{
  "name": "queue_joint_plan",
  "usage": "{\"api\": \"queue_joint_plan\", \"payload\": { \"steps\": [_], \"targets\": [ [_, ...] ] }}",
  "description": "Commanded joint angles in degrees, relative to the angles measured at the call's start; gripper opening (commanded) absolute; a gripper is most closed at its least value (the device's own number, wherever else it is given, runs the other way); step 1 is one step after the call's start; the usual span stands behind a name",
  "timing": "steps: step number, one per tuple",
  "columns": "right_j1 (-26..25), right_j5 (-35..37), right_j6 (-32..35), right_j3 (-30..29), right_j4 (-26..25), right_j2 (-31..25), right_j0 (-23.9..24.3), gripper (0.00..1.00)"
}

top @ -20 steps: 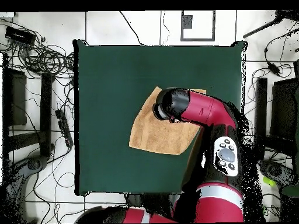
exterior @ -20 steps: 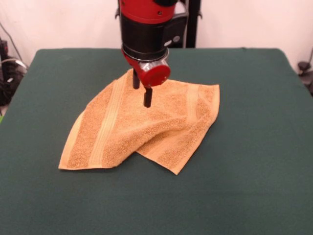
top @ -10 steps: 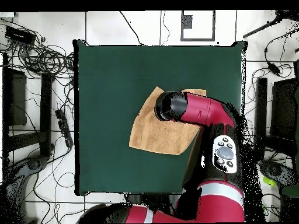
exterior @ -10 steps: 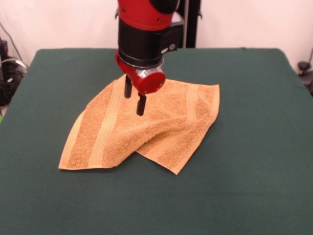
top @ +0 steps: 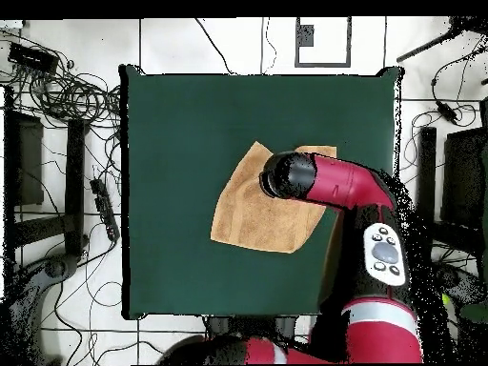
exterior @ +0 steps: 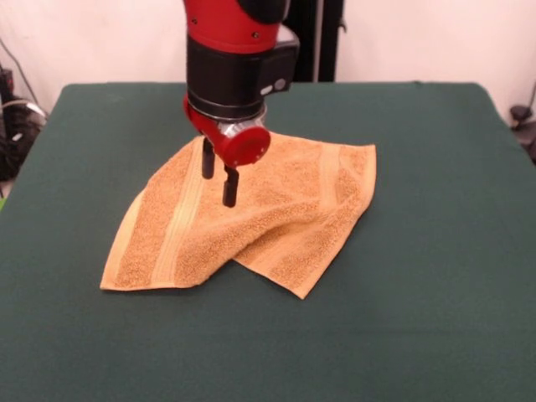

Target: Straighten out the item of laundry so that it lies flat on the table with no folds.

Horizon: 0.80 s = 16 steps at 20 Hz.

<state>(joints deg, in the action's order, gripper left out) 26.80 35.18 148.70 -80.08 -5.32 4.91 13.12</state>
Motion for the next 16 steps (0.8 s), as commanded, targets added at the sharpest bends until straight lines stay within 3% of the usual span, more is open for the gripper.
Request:
{"api": "queue_joint_plan", "payload": {
  "steps": [1,10,16],
  "targets": [
    [5.41,-3.36,-11.42,-13.53,-0.35,-14.37,6.02,1.00],
    [14.58,-6.61,-21.59,-27.37,-2.78,-32.72,26.50,1.00],
    [12.62,-10.14,-23.92,-31.26,-9.60,-42.83,37.58,1.00]
  ]
}}
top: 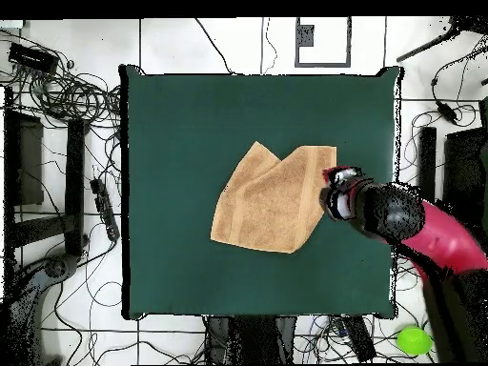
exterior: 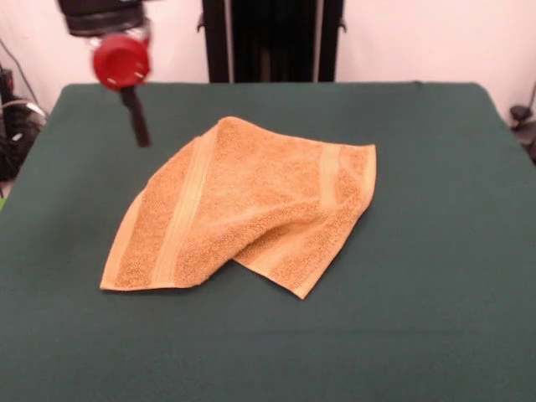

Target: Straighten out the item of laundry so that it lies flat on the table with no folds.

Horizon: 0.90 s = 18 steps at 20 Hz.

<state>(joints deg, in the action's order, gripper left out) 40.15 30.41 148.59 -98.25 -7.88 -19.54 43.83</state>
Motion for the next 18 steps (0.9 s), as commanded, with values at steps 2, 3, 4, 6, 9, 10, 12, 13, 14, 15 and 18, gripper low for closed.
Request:
{"api": "queue_joint_plan", "payload": {
  "steps": [2,3,4,6,9,10,12,13,14,15,18],
  "targets": [
    [-3.35,-7.51,-23.50,-13.90,-9.10,-21.78,10.58,1.00],
    [-4.64,-8.07,-23.26,-13.79,-10.54,-22.85,11.90,1.00],
    [-5.69,-8.64,-22.95,-13.74,-12.15,-23.69,12.84,1.00],
    [-8.13,-9.53,-21.35,-13.55,-14.77,-25.40,14.44,1.00],
    [-11.56,-10.80,-19.54,-13.55,-17.89,-28.04,16.77,1.00],
    [-12.39,-11.22,-19.34,-13.37,-19.24,-28.69,17.20,1.00],
    [-14.12,-11.60,-17.45,-13.34,-20.42,-29.78,17.94,1.00],
    [-14.96,-11.82,-16.42,-13.34,-20.91,-30.23,18.25,1.00],
    [-15.92,-12.17,-15.85,-13.32,-21.64,-30.79,18.56,1.00],
    [-16.84,-12.81,-14.87,-13.33,-22.14,-31.26,18.86,1.00],
    [-18.75,-15.07,-11.63,-13.04,-23.70,-31.40,18.50,1.00]
  ]
}}
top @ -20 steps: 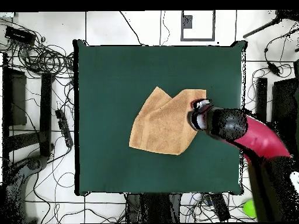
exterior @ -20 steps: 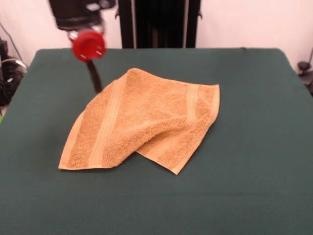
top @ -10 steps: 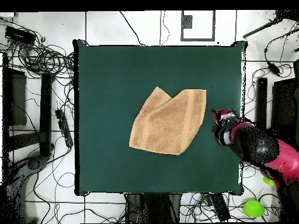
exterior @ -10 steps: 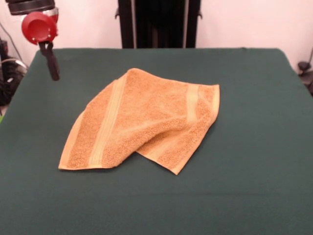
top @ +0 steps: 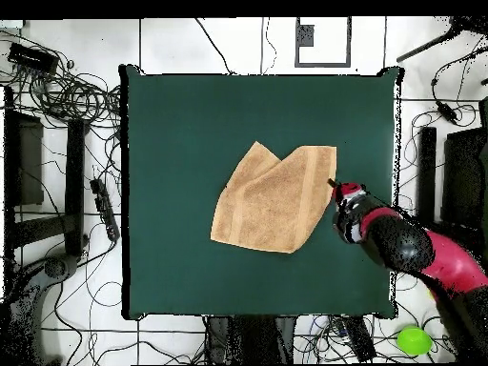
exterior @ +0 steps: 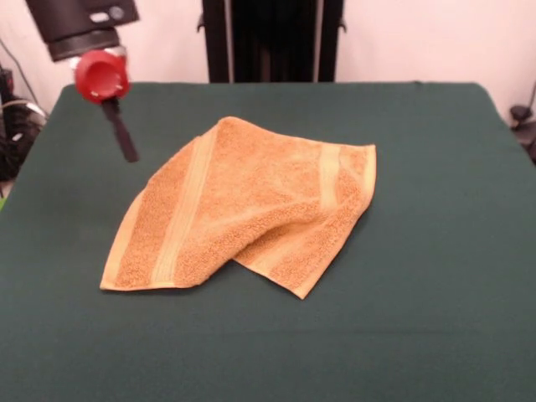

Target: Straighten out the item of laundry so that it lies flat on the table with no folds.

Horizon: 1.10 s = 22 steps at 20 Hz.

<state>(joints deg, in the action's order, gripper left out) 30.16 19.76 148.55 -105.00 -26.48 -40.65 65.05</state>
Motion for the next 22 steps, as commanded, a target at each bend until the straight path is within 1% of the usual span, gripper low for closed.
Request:
{"api": "queue_joint_plan", "payload": {
  "steps": [1,3,7,11,14,22],
  "targets": [
    [-9.11,-5.38,-10.37,-6.14,-5.94,-9.99,-3.28,1.00],
    [-9.24,-6.70,-7.83,-5.91,-6.27,-9.70,-4.25,1.00],
    [-7.78,-7.99,-4.93,-5.03,-7.35,-8.77,-7.10,1.00],
    [-7.21,-9.71,-3.33,-4.98,-8.22,-7.44,-8.75,1.00],
    [-6.88,-9.84,-3.73,-4.63,-9.39,-6.57,-9.87,1.00],
    [-7.02,-10.30,-3.90,-4.15,-10.87,-5.98,-11.05,1.00]
  ]
}}
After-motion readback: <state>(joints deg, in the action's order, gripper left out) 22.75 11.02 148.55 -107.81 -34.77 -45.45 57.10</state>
